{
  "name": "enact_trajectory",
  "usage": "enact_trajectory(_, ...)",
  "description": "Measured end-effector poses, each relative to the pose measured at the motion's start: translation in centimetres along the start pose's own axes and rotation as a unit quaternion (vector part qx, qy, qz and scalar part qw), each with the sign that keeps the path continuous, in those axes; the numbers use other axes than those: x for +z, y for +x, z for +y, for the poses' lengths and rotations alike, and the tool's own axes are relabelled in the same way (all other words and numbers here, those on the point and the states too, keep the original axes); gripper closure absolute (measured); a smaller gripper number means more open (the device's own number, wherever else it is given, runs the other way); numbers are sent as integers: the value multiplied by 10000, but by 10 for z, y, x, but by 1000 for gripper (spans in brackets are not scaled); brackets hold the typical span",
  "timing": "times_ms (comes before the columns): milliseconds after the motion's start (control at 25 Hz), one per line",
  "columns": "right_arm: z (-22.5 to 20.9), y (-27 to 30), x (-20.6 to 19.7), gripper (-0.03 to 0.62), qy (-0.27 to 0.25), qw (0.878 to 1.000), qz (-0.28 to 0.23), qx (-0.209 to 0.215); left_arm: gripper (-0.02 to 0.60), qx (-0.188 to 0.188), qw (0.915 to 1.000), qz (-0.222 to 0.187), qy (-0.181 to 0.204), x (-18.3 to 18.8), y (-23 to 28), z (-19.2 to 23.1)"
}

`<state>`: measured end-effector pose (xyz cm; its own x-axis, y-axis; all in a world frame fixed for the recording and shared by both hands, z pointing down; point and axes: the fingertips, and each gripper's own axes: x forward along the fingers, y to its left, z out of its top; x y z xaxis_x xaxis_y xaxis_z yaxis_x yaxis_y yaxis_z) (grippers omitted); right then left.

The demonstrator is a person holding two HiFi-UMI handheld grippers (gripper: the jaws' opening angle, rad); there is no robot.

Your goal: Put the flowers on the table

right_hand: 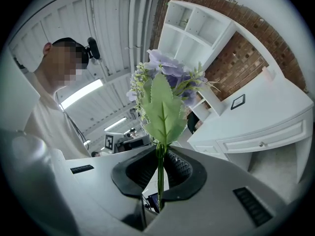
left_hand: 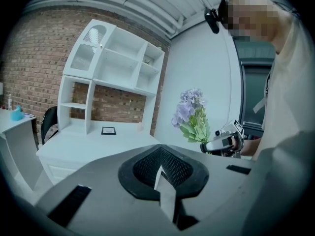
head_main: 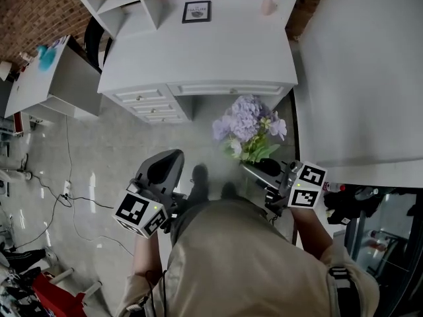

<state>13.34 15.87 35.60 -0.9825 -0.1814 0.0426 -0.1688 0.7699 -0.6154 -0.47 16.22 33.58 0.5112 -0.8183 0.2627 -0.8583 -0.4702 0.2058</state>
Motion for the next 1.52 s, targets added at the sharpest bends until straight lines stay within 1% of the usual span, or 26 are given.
enact_trajectory(200, -6, 10, 1, 549, -70, 9997, 12, -228, 571, -222, 9997, -38, 0, 1, 10, 12)
enact_trajectory(320, -11, 14, 0, 549, -52, 9993, -31, -372, 571, -283, 9995, -89, 133, 5, 17, 21)
enact_trajectory(480, -14, 14, 1, 549, -135, 9988, -67, -464, 571, -472, 9983, -174, 289, 9, 23, 23)
enact_trajectory(680, -31, 49, 19, 549, -173, 9982, 9, -574, 571, -477, 9974, -277, 454, 27, 35, 65)
enact_trajectory(760, -36, 56, 25, 549, -179, 9979, 21, -627, 571, -493, 9970, -324, 497, 32, 38, 75)
enact_trajectory(880, -41, 62, 34, 549, -214, 9972, -16, -715, 571, -578, 9967, -341, 451, 34, 41, 84)
enact_trajectory(1080, -52, 72, 47, 549, -227, 9954, -144, -924, 571, -623, 9974, -257, 239, 34, 51, 110)
enact_trajectory(1520, -85, 99, 78, 549, -241, 9885, -350, -1449, 571, -687, 9967, -340, 251, 45, 60, 158)
